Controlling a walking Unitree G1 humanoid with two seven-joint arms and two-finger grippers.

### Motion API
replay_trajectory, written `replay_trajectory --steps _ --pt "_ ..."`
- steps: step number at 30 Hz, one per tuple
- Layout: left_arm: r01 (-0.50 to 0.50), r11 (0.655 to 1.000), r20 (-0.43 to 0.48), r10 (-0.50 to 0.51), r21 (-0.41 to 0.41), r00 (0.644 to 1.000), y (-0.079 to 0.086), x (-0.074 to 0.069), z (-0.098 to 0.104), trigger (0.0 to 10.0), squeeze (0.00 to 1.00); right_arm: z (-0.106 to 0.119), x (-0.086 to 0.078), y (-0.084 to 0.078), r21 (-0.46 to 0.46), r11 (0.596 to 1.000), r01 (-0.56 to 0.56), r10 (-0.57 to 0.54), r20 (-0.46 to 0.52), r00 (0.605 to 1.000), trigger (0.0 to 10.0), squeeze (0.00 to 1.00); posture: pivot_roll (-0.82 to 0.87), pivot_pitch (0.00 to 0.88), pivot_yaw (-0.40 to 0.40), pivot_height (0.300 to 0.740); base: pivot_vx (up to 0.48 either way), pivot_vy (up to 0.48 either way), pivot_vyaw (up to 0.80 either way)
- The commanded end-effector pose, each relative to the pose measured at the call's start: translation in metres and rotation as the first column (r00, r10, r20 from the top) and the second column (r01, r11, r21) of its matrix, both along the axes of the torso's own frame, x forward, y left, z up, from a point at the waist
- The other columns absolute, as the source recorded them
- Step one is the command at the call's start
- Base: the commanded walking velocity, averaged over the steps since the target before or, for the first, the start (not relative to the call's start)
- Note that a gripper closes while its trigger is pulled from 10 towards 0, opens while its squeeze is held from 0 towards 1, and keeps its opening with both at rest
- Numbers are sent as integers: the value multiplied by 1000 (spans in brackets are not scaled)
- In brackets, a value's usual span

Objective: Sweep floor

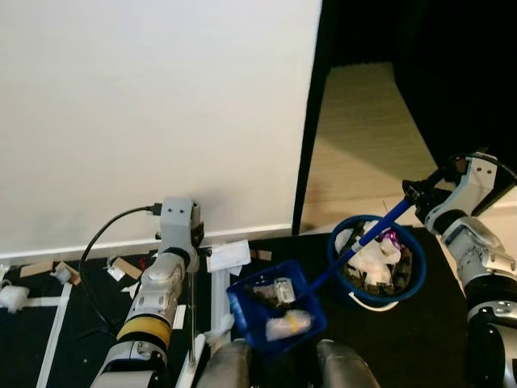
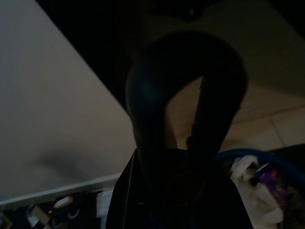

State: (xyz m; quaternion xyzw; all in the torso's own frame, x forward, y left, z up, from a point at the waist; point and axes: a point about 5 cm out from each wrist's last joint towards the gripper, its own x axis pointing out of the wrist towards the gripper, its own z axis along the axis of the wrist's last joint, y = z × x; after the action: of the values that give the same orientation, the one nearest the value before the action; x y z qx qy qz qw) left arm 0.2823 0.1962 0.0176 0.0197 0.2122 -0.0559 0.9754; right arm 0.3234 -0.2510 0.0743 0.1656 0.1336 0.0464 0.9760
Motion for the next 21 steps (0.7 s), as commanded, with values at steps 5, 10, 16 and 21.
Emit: replay_trajectory --steps 5,10,16,21 --pt "-6 1000 -28 5 -29 1000 -3 -2 -4 10000 0 -1 0 8 23 1000 -18 18 0 1000 10000 0 48 27 -1 740 0 0 0" --pt "31 1000 -21 -31 2 999 -7 1 -2 10000 0 15 8 10 32 999 -27 25 51 998 10000 0 44 27 3 740 0 -192 0" --pt "-2 999 -29 0 -44 1000 -9 1 -4 10000 0 38 18 15 28 997 -69 65 100 993 10000 0 41 28 -1 740 0 -320 0" --pt "10 999 -32 -11 -31 999 -10 1 -4 10000 0 51 24 19 45 994 -101 94 131 987 10000 0 40 33 -3 740 0 0 0"
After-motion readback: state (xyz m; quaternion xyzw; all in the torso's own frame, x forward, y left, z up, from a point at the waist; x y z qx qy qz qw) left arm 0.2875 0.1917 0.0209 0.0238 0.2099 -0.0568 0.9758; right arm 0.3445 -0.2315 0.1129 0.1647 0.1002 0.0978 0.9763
